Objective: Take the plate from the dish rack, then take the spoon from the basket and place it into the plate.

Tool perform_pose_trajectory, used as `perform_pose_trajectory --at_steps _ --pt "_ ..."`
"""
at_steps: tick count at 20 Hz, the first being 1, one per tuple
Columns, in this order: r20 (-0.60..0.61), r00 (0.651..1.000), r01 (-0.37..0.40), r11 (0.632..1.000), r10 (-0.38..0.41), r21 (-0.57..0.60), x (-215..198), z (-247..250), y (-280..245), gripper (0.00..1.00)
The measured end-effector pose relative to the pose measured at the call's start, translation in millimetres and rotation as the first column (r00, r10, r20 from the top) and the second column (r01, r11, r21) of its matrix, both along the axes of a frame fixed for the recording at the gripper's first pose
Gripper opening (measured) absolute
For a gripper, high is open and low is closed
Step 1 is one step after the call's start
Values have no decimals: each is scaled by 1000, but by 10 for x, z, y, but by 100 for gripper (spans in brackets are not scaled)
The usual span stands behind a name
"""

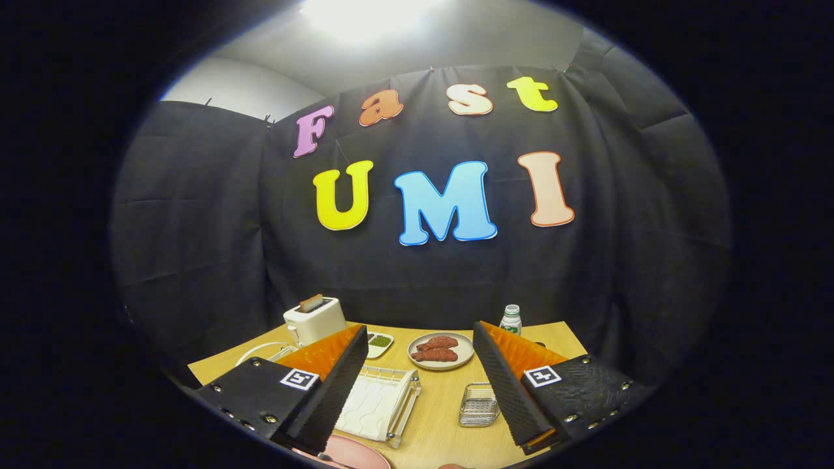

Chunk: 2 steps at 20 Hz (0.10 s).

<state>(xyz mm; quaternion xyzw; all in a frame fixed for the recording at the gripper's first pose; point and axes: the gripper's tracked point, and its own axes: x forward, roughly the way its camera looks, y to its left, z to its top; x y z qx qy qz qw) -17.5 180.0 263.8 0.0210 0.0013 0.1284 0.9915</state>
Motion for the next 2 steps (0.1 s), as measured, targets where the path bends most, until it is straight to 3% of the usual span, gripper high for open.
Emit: perform_pose_trajectory --at_steps 2 --pt "29 999 16 1000 -15 -13 28 104 -38 99"
